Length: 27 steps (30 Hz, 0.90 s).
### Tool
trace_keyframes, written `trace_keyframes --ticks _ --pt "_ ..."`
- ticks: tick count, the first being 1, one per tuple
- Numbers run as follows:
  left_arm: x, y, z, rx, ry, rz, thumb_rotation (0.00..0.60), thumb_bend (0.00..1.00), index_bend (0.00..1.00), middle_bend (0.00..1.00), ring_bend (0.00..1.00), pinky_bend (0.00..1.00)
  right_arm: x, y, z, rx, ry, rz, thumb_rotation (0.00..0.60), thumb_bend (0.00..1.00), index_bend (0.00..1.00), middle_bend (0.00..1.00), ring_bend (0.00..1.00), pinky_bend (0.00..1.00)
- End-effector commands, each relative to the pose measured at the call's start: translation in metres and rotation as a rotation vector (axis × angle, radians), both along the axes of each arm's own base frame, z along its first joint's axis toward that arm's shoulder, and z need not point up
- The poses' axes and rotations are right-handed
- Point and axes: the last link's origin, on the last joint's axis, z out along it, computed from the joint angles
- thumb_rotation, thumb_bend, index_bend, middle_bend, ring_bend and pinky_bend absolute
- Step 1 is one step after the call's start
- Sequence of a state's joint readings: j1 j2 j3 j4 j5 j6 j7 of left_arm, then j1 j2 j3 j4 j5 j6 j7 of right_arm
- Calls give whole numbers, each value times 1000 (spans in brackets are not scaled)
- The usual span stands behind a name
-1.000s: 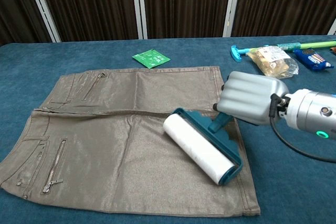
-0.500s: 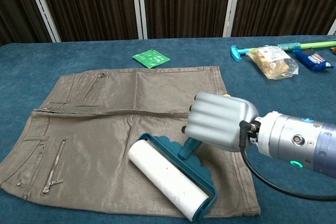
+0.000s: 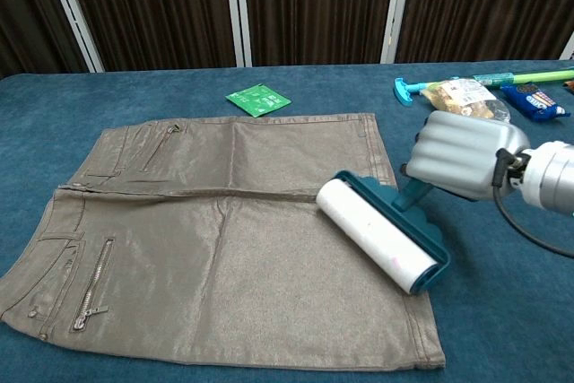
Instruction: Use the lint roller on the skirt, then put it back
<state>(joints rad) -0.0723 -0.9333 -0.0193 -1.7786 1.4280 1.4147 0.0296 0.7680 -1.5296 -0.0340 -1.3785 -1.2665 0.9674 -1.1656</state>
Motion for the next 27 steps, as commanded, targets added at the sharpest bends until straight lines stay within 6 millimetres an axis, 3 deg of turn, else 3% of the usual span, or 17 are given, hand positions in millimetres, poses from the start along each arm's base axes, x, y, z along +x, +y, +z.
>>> trace_keyframes --ticks 1,11,13,17,18,21,27 --pt "0 0 -1 -2 2 0 600 0 0 0 0 0 -27 -10 17 -42 11 -62 600 930 437 541 425 464" --pt "2 0 -3 -5 5 0 600 0 0 0 0 0 -82 -34 47 -152 -12 -230 600 919 436 541 425 465" --pt "2 0 -3 -6 4 0 600 0 0 0 0 0 -89 -36 50 -166 -16 -253 600 826 415 535 413 465" --pt "2 -1 -4 -7 3 0 600 0 0 0 0 0 -99 -37 55 -185 -43 -299 600 165 130 374 281 464" --pt "3 -1 -4 -7 2 -1 600 0 0 0 0 0 -100 -36 57 -187 -57 -310 600 52 64 330 247 464" --pt "4 -2 -4 -9 1 -5 600 0 0 0 0 0 -98 -33 61 -193 -82 -297 600 0 0 260 202 463" --pt "6 -4 -2 -10 -9 -15 600 0 0 0 0 0 -92 -24 78 -221 -114 -269 600 0 0 252 199 459"
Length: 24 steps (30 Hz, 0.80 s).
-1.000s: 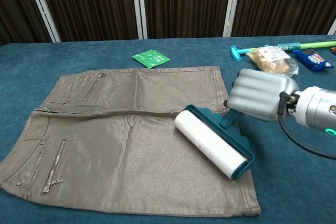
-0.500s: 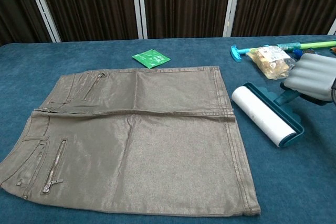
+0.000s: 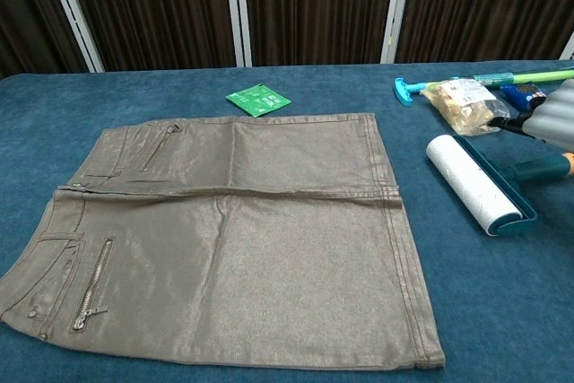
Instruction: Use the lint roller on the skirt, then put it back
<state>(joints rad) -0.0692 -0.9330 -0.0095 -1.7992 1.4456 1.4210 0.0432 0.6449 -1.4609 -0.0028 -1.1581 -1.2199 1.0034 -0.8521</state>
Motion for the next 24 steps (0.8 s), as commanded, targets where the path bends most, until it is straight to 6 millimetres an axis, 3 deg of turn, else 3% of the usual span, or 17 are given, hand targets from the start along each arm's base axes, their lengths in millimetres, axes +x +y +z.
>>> trace_keyframes --ticks 1,8,11,13,18,24 --pt "1 -2 2 4 -7 -7 600 0 0 0 0 0 1 6 15 -32 -16 16 600 0 0 252 199 457" --pt "4 -7 10 17 -35 -29 600 0 0 0 0 0 1 32 58 -108 -111 15 600 0 0 252 200 455" --pt "6 -11 14 23 -48 -44 600 0 0 0 0 0 5 55 81 -140 -252 15 600 0 0 249 194 431" --pt "7 -13 16 27 -57 -57 600 0 0 0 0 0 8 72 93 -157 -394 8 600 0 0 222 160 345" --pt "8 -14 19 47 -54 -99 600 0 0 0 0 0 7 104 111 -170 -634 -2 600 0 0 20 3 39" --pt "4 -13 17 64 -49 -143 600 0 0 0 0 0 1 131 118 -203 -758 -36 600 0 0 0 0 0"
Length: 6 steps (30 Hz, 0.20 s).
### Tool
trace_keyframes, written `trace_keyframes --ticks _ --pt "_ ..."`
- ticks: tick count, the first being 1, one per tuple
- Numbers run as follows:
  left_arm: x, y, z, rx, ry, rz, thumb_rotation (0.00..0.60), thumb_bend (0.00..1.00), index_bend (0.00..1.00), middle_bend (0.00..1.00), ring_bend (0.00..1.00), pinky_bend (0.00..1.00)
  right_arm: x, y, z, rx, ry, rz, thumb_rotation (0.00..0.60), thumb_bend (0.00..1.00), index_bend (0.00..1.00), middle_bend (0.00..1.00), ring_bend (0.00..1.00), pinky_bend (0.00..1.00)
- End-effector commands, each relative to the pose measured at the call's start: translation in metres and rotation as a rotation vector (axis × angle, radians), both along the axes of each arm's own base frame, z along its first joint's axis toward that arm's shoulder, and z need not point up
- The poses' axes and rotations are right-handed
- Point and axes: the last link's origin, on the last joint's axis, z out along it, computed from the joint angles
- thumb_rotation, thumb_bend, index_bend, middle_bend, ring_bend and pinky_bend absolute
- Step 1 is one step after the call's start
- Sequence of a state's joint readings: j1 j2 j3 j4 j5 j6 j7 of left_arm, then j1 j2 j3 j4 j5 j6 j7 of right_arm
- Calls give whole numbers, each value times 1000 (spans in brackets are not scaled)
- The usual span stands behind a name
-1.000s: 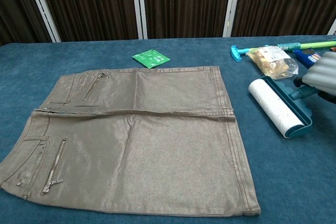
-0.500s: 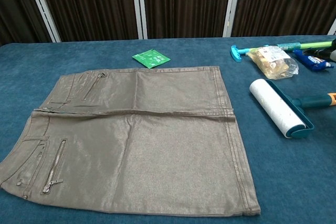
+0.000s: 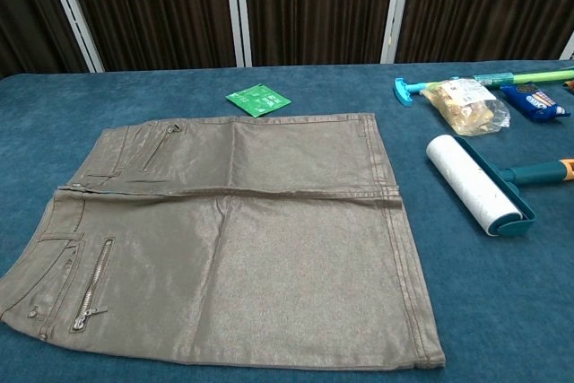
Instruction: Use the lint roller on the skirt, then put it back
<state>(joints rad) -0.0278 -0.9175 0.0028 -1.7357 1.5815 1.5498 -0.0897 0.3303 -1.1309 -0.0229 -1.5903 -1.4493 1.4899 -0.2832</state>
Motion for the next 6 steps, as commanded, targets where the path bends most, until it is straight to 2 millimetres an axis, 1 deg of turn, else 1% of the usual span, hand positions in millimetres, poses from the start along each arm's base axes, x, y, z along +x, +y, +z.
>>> trace_keyframes --ticks 1,4,6 --pt "-2 0 -2 10 1 -25 600 0 0 0 0 0 -1 22 6 -5 -91 -24 600 0 0 0 0 0" --pt "-4 -2 -3 17 3 -38 600 0 0 0 0 0 -3 29 8 -17 -138 -57 600 0 0 0 0 0" --pt "-5 -2 -3 20 -1 -44 600 0 0 0 0 0 -3 31 8 -23 -139 -61 600 0 0 0 0 0"
